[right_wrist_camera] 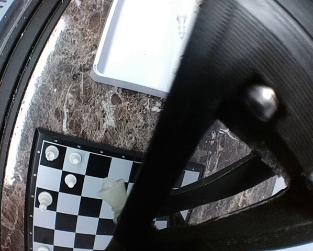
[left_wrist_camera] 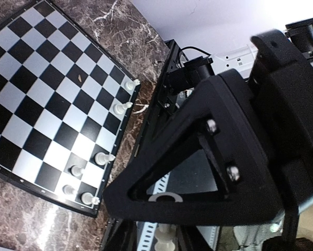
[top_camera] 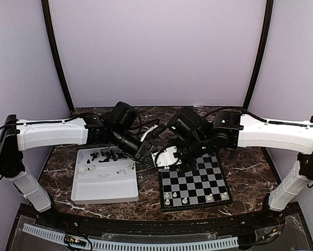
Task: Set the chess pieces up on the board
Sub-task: Pass from the left arm to the right, then pass from the right arm to the left
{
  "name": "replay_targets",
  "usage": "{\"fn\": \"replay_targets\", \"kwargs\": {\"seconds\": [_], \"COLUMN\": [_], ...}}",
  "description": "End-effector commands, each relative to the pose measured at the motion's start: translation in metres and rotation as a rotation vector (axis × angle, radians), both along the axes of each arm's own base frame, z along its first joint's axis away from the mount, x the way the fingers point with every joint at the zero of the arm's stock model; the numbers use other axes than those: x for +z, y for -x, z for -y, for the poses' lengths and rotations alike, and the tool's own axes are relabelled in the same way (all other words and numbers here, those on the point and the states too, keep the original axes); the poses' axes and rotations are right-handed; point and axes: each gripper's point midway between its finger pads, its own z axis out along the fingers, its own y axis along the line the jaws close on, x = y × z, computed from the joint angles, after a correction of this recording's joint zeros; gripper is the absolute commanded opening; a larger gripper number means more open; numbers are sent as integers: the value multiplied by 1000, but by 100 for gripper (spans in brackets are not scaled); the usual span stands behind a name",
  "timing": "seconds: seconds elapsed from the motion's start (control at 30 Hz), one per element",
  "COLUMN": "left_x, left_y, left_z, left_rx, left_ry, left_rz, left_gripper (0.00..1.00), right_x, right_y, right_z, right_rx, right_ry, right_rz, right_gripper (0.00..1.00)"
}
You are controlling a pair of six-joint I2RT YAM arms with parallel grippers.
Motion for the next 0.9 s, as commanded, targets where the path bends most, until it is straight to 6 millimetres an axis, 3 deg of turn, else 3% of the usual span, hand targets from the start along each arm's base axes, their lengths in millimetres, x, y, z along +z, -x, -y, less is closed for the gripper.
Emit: {"fn": "replay_targets", "kwargs": {"seconds": [0.0,0.17,0.27,0.43,0.63,0.87], "left_x": [35,72,92,122,120,115], "left_y": [-17,-43,-45,-58,-60,-61], "left_z": [-7,-14,-18,-4,30,33], "left_rx": [101,249,315,416,351,343], "left_ry": [34,117,193,276,304,287], "left_rz": [187,418,583,785,804,822], "left_gripper": [33,36,37,39,41,40], "right_x": [26,56,64,76,88,85], "right_y": [-7,-22,-26,-33,-40,-42], "right_z": [2,21,29,30,33,37], "right_rx": [-62,-142,-174,-202,-211,-220], "right_ry": [-175,-374,-460,-561,-614,-625], "right_rz": [-131,-413,-568,-736,-820,-836], "right_gripper": [7,6,7,6,6,7]}}
